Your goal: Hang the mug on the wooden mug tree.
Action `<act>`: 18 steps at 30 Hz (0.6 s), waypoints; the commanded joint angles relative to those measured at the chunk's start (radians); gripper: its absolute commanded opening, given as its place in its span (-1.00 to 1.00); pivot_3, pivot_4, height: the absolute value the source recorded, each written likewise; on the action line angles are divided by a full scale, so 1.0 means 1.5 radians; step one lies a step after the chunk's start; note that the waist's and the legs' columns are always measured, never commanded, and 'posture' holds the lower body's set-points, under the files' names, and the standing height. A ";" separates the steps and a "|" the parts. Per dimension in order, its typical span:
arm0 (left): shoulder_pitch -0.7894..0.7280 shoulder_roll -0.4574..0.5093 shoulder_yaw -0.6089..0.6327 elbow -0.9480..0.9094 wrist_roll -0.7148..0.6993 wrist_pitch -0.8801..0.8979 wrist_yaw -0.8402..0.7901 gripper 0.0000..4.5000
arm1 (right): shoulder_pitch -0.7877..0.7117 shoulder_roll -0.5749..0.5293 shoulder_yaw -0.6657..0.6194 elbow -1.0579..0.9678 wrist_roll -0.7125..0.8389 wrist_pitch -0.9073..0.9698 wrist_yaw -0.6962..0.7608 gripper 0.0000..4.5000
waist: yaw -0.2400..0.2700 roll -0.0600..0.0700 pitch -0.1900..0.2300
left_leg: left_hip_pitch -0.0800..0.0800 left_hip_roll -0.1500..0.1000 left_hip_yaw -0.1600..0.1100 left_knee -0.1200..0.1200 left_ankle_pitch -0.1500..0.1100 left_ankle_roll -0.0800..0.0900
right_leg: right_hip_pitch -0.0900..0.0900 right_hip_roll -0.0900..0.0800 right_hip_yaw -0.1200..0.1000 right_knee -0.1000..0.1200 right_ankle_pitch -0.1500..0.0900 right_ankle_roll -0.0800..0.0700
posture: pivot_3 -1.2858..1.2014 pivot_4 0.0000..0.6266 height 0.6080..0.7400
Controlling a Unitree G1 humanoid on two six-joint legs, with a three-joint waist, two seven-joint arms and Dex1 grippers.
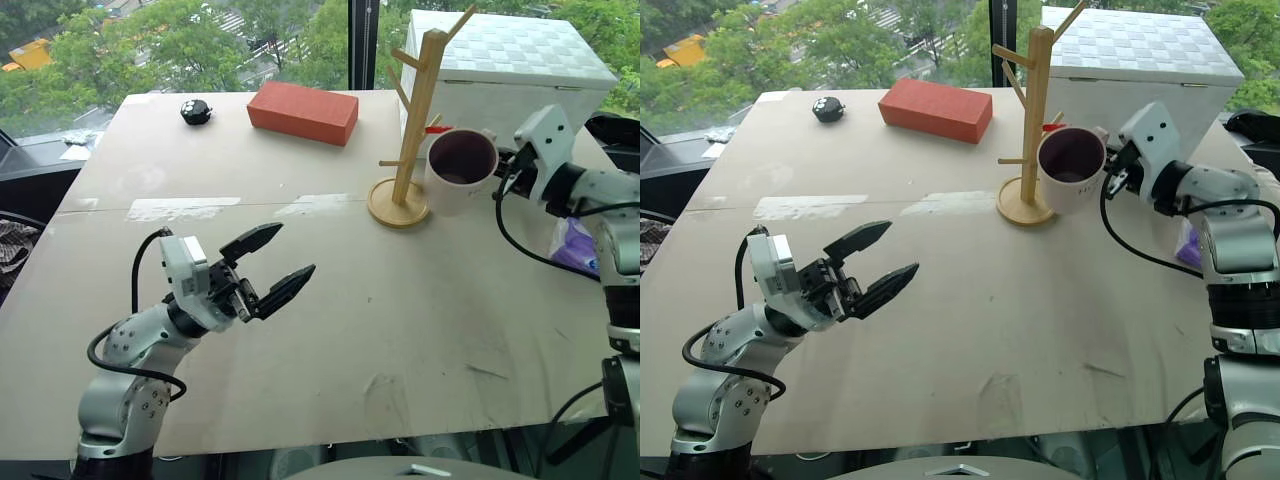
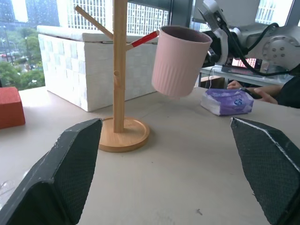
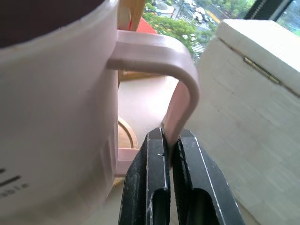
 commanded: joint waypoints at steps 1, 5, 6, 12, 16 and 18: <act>0.009 -0.004 0.023 -0.041 -0.026 -0.002 0.018 1.00 | -0.053 -0.002 0.009 0.029 -0.003 -0.032 0.031 -0.99 | 0.001 0.000 0.000 | 0.000 0.000 0.000 0.000 0.000 0.000 | 0.000 0.000 0.000 0.000 0.000 0.000 | 0.03 -0.52 1.00; 0.031 -0.010 0.026 -0.056 -0.023 -0.014 0.025 1.00 | -0.103 0.011 0.029 0.070 -0.011 -0.042 0.046 -0.99 | 0.001 0.000 0.000 | 0.000 0.000 -0.001 0.000 0.000 0.000 | 0.000 0.000 -0.001 0.000 0.000 -0.001 | 0.03 -0.52 1.00; 0.035 -0.013 0.029 -0.059 -0.024 -0.016 0.028 1.00 | -0.112 0.014 0.035 0.076 -0.016 -0.043 0.047 -0.99 | 0.001 0.000 0.000 | 0.000 0.000 0.000 0.000 0.000 0.000 | 0.000 0.000 -0.001 0.000 0.000 -0.001 | 0.03 -0.52 1.00; 0.052 -0.021 0.049 -0.075 -0.051 -0.026 0.027 1.00 | -0.184 0.039 0.092 0.154 -0.082 -0.046 0.034 -0.99 | -0.001 0.000 0.000 | 0.001 0.000 0.000 0.000 0.000 0.000 | 0.000 -0.001 -0.001 0.002 -0.001 -0.001 | 0.03 -0.52 1.00; 0.046 -0.024 0.044 -0.081 -0.055 -0.027 0.031 1.00 | -0.222 0.070 0.129 0.266 -0.111 -0.072 0.062 -0.99 | -0.001 0.000 0.000 | 0.001 0.000 0.000 0.000 0.000 0.000 | 0.000 -0.001 -0.001 0.002 -0.001 -0.002 | 0.03 -0.52 1.00; 0.044 -0.025 0.040 -0.084 -0.057 -0.027 0.032 1.00 | -0.230 0.076 0.139 0.306 -0.127 -0.095 0.067 -0.87 | 0.000 0.000 0.000 | 0.001 0.000 0.000 0.000 0.000 0.000 | 0.000 -0.001 -0.001 0.002 -0.001 -0.002 | 0.03 -0.52 1.00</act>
